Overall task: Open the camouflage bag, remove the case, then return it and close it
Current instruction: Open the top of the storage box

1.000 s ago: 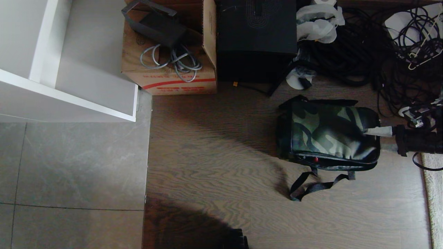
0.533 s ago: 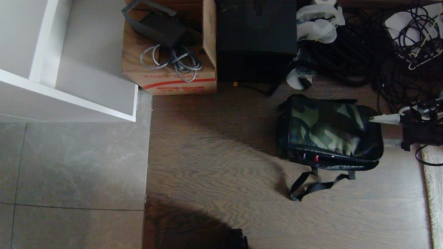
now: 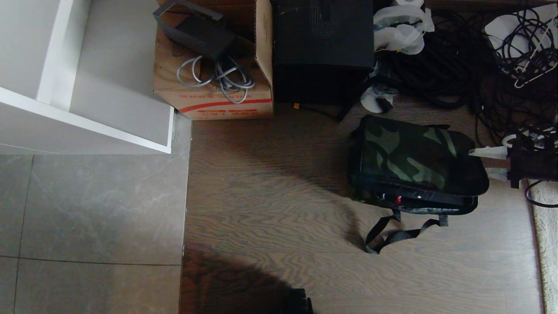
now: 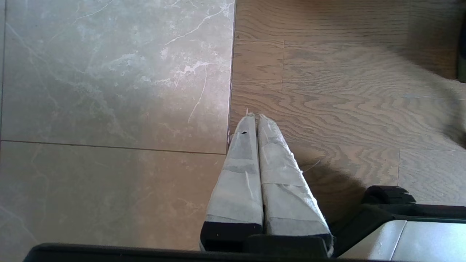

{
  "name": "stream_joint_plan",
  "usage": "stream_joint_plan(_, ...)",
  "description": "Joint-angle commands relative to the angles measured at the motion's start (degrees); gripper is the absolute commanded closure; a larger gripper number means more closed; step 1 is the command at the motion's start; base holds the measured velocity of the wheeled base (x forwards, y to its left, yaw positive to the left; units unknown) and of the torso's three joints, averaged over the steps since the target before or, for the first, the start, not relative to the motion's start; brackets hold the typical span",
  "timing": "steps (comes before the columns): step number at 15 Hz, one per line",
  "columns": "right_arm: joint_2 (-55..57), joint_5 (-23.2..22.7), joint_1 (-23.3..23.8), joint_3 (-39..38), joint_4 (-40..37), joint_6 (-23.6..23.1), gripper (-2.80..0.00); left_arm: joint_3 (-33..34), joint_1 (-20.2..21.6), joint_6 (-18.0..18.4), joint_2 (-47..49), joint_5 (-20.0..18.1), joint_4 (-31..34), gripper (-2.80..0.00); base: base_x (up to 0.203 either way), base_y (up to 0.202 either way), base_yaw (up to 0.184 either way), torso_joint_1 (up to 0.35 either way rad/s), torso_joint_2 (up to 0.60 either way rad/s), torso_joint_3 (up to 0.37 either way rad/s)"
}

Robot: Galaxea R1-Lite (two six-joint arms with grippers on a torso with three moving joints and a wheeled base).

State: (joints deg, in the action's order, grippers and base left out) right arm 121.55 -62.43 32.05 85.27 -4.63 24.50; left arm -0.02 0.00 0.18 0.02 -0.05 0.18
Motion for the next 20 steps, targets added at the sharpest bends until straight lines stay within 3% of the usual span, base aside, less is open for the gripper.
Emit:
stream_joint_plan(1,-0.11,-0.33,0.03,0.06,0.06,0.1,0.0,0.02,0.0,-0.01,0.06,-0.04,-0.01,0.0,0.0,0.0,0.0,0.0,0.0,0.0)
stream_joint_plan(20,-0.79,-0.33,-0.06,4.9,0.24,0.55,0.0,0.02,0.0,-0.01,0.06,0.01,-0.01,0.0,0.0,0.0,0.0,0.0,0.0,0.0)
